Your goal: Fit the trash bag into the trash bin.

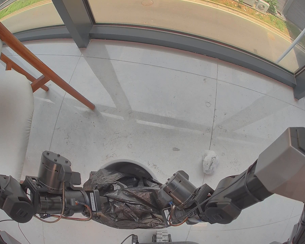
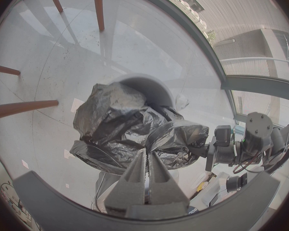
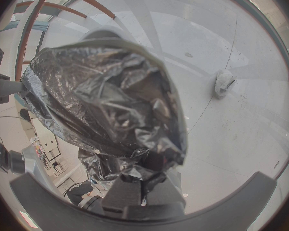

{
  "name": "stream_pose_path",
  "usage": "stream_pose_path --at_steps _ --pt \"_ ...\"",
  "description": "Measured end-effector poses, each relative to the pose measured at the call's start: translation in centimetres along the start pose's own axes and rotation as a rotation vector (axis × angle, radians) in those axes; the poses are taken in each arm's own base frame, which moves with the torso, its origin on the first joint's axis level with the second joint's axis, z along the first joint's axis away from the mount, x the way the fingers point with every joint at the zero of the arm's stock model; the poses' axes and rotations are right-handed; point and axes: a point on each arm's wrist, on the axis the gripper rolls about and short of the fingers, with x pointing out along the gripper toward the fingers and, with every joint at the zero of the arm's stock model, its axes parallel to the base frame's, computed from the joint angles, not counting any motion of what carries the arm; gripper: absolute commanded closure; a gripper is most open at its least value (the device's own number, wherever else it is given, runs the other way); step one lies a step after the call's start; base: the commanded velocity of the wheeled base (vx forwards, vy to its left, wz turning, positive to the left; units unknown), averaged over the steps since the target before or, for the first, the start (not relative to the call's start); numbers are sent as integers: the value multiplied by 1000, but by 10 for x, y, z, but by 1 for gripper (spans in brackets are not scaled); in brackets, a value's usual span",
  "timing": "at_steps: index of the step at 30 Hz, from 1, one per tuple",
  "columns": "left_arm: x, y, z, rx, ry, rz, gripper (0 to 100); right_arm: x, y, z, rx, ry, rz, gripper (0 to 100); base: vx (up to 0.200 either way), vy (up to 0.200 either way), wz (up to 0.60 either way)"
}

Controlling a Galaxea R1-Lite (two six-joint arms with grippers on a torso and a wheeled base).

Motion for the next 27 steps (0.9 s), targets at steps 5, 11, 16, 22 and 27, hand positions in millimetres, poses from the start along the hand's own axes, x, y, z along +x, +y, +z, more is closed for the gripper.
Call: stream_pose_path --at_steps 5,11,16,22,27 --pt "-3 6 10 -26 -40 14 100 1 -7 15 39 -42 -18 100 0 0 0" --pt "-4 7 18 -38 -73 14 100 2 -15 23 68 -56 -38 100 0 0 0" --pt "-5 4 25 -36 -123 -14 100 2 -15 27 75 -72 -36 100 0 0 0" --pt "-5 4 23 -30 -120 -32 100 -3 -10 35 79 -110 -31 100 0 0 0" --pt "-3 3 25 -21 -137 -46 100 -6 -9 36 78 -118 -27 100 0 0 0"
